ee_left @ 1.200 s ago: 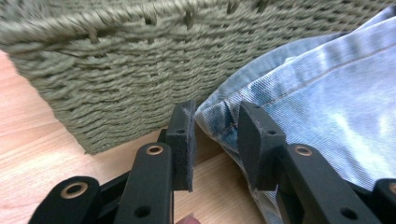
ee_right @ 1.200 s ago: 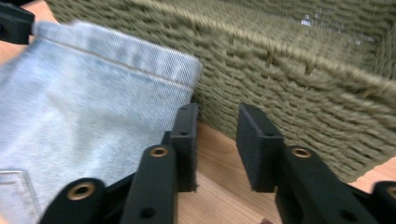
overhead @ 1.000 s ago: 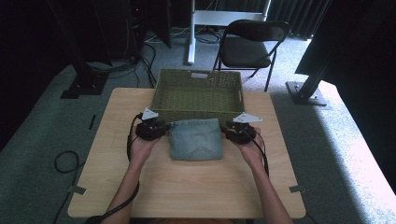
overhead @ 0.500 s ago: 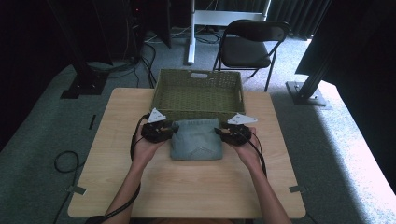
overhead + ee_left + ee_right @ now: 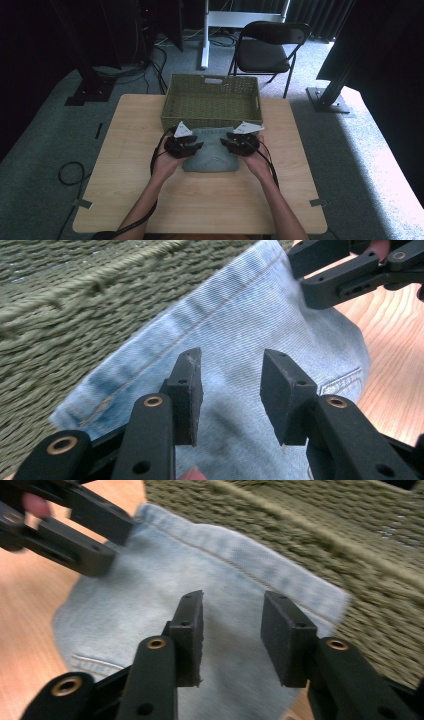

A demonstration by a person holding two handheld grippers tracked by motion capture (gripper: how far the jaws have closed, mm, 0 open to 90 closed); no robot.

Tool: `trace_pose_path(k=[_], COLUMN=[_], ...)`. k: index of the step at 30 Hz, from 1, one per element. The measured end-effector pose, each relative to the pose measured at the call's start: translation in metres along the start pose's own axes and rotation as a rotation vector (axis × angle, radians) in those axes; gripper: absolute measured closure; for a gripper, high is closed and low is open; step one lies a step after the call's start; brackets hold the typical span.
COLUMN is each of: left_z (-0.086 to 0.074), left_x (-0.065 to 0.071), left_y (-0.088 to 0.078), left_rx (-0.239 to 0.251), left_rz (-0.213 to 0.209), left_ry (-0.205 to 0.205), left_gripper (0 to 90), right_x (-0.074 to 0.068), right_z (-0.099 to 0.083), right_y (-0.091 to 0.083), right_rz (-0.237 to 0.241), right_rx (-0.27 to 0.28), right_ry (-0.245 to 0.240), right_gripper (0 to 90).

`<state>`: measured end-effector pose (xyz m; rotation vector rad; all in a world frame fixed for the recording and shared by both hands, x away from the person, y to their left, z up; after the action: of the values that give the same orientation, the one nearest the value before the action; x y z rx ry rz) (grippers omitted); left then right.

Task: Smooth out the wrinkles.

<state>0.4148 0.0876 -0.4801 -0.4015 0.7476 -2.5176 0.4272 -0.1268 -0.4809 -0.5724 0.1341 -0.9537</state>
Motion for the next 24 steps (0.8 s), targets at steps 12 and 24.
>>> trace_pose_path(k=[12,24], left_z=[-0.001,-0.019], left_x=[-0.007,-0.028], left_y=[0.028,0.041], left_rx=[-0.047,-0.080], left_rz=[0.041,0.090], left_ry=[0.012,-0.004], left_gripper=[64.4,64.7], right_x=[-0.028,-0.024], right_z=[0.015,-0.003], right_y=[0.021,0.055], right_rz=[0.061,-0.001], right_rx=[0.006,-0.114], right_ry=[-0.059,-0.112], right_gripper=[65.8,66.0])
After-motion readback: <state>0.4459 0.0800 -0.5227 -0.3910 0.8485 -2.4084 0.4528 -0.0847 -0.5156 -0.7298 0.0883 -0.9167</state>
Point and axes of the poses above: each handheld gripper's, and its own axes: y roughly forward along the jaws, z roughly out of its top, x roughly to its right, the point moved 3 cm from there along y, roughly forward along the jaws, and after that the axes turned 13 degrees about -z, right-handed, at the moved point
